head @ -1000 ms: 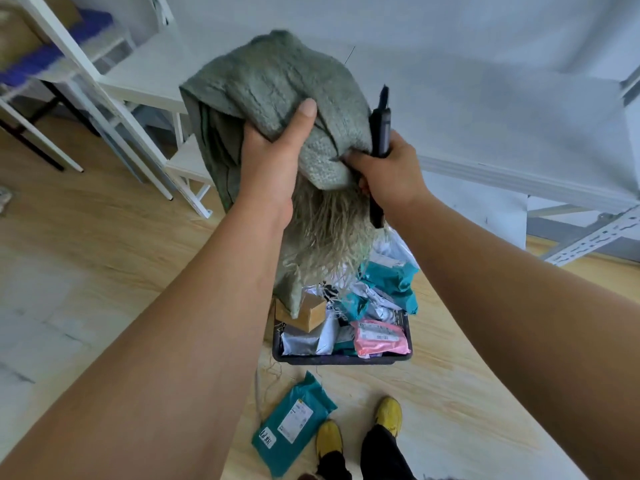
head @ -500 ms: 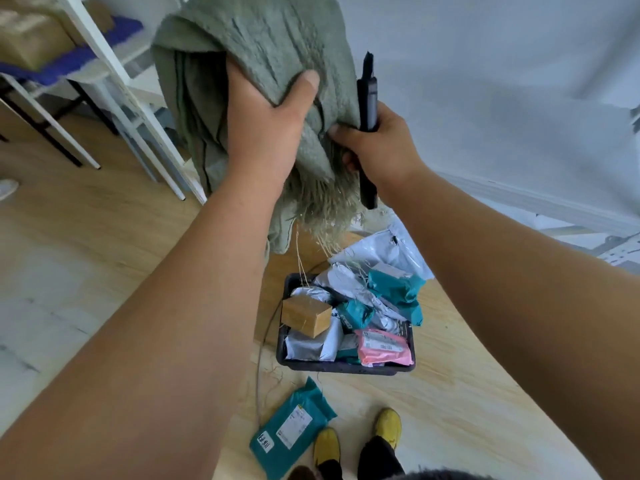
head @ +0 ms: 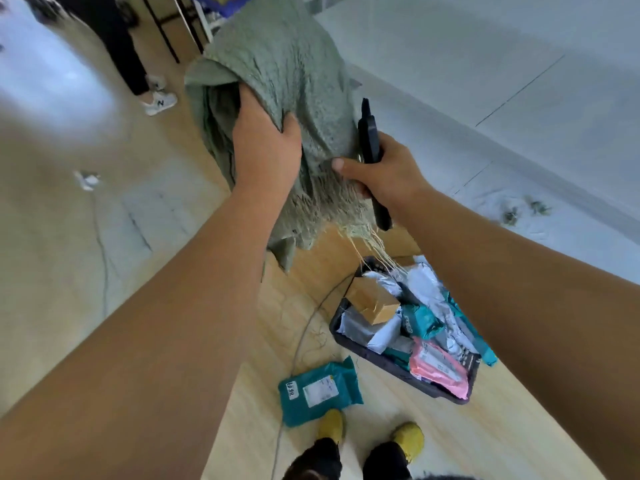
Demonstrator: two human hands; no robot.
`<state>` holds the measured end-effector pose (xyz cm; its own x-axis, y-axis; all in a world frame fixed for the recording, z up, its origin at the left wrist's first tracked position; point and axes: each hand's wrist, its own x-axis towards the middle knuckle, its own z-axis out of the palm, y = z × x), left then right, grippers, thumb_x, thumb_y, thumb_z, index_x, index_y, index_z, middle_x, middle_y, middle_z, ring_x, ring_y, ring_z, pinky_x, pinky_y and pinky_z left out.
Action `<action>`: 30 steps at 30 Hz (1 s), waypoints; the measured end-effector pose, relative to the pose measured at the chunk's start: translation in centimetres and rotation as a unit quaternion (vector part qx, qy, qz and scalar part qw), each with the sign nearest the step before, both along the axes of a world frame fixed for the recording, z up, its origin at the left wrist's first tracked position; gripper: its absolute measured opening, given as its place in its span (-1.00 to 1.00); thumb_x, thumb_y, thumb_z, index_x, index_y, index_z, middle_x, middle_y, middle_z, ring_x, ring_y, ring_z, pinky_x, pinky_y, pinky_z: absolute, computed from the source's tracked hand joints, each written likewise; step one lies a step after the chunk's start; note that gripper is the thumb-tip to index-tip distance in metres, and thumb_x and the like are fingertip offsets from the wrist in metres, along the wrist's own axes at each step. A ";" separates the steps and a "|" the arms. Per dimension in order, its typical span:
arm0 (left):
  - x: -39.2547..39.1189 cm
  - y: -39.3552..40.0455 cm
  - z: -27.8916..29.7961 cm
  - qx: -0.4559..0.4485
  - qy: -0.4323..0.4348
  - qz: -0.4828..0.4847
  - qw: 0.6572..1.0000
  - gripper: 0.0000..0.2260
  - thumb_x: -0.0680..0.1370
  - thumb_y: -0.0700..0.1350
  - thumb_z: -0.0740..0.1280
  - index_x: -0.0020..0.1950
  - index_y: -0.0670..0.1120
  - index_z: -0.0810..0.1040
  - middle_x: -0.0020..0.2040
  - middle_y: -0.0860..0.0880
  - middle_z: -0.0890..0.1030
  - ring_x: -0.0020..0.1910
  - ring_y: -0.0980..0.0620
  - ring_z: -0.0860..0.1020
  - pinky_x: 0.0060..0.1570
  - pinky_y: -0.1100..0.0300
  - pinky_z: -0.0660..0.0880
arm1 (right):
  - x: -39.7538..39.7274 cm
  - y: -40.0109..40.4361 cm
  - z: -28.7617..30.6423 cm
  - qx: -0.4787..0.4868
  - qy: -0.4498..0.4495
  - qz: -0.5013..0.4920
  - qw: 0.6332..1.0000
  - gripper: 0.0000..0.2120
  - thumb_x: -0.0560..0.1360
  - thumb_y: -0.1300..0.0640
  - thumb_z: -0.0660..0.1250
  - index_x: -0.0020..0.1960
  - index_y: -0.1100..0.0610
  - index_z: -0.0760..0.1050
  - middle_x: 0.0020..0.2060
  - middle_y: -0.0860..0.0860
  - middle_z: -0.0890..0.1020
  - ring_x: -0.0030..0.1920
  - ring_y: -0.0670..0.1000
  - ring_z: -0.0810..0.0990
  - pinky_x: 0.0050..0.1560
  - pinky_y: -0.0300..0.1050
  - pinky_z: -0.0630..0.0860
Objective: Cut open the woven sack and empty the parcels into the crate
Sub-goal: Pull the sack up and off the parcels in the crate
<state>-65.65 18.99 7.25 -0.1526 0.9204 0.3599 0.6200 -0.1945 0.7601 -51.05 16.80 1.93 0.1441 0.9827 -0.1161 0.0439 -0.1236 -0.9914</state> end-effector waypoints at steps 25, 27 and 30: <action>-25.9 11.3 -9.2 -0.080 0.291 -0.062 0.951 -0.65 0.62 -0.21 0.19 0.39 -0.27 0.32 0.30 -0.27 0.46 0.24 -0.26 0.47 0.14 -0.03 0.43 | -23.3 8.3 -8.6 -0.172 0.058 -0.045 0.982 -0.68 0.49 0.15 0.42 0.23 0.11 0.53 -0.18 0.05 0.58 -0.46 -0.07 0.47 -0.41 -0.22 0.48; -26.2 11.7 -10.7 -0.103 0.309 -0.089 0.941 -0.63 0.62 -0.22 0.19 0.41 -0.26 0.29 0.32 -0.25 0.43 0.25 -0.24 0.45 0.13 -0.02 0.42 | -22.9 8.4 -9.2 -0.188 0.043 -0.066 0.979 -0.69 0.48 0.14 0.43 0.22 0.10 0.53 -0.21 0.06 0.57 -0.45 -0.07 0.47 -0.38 -0.20 0.49; -26.4 11.4 -14.0 -0.154 0.285 -0.120 0.938 -0.62 0.61 -0.22 0.19 0.42 -0.23 0.27 0.31 -0.24 0.45 0.24 -0.23 0.47 0.11 -0.02 0.44 | -22.5 8.0 -10.5 -0.214 0.027 -0.085 0.973 -0.70 0.48 0.13 0.43 0.20 0.10 0.53 -0.29 0.05 0.54 -0.46 -0.06 0.46 -0.36 -0.17 0.48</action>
